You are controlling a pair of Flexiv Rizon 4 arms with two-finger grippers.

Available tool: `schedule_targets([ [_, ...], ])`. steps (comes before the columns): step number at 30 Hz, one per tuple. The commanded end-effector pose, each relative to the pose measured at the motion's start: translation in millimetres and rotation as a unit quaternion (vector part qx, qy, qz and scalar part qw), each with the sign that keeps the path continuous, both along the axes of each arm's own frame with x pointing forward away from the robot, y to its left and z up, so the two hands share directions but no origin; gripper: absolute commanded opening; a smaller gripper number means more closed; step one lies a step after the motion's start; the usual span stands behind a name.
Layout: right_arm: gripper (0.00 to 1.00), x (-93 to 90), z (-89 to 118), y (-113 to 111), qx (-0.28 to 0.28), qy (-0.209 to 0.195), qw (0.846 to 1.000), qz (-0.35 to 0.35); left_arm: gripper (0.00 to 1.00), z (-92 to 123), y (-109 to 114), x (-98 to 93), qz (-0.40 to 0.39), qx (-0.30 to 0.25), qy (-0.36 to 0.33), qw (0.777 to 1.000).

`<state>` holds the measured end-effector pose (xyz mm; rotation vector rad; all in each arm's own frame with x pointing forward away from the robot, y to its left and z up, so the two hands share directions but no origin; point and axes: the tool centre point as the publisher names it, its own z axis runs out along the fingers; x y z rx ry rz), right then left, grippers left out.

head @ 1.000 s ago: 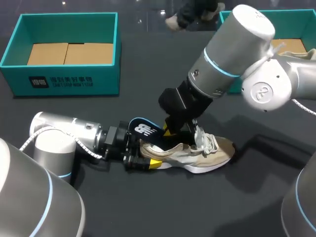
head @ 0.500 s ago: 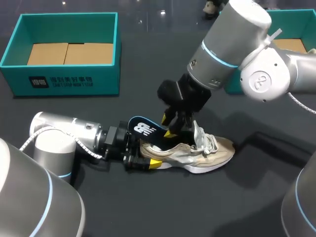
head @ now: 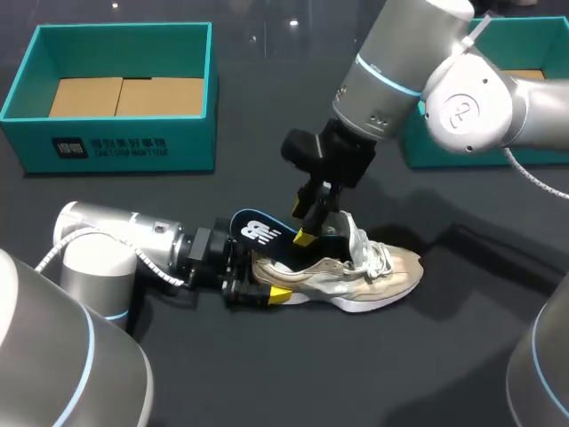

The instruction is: Take the shoe out of the shoebox, open the shoe tongue, remove and reinsert the insole, then place the shoe into the shoebox

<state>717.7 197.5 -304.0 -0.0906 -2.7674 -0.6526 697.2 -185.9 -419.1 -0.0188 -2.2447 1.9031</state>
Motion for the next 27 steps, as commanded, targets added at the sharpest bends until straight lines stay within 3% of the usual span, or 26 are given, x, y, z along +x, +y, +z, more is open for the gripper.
schedule_targets([
  [1, 0.71, 3.5, -5.3, 9.3, -0.025, 0.015, 0.999, -0.02, 0.0, -2.1, 1.2, -0.7, 0.001, 0.0, 0.0, 1.0],
  [9, 0.66, -1.7, -11.4, 13.5, -0.034, 0.041, 0.997, -0.048, 0.0, -2.1, 1.2, -0.7, 0.001, 0.0, 0.0, 1.0],
  [16, 0.5, -11.2, -14.5, 12.3, -0.024, 0.05, 0.995, -0.079, 0.0, -2.1, 1.2, -0.7, 0.001, 0.0, 0.0, 1.0],
  [27, 0.47, -19.6, -21.4, 10.9, 0.006, 0.055, 0.992, -0.109, 0.0, -2.1, 1.2, -0.7, 0.001, 0.0, 0.0, 1.0],
])
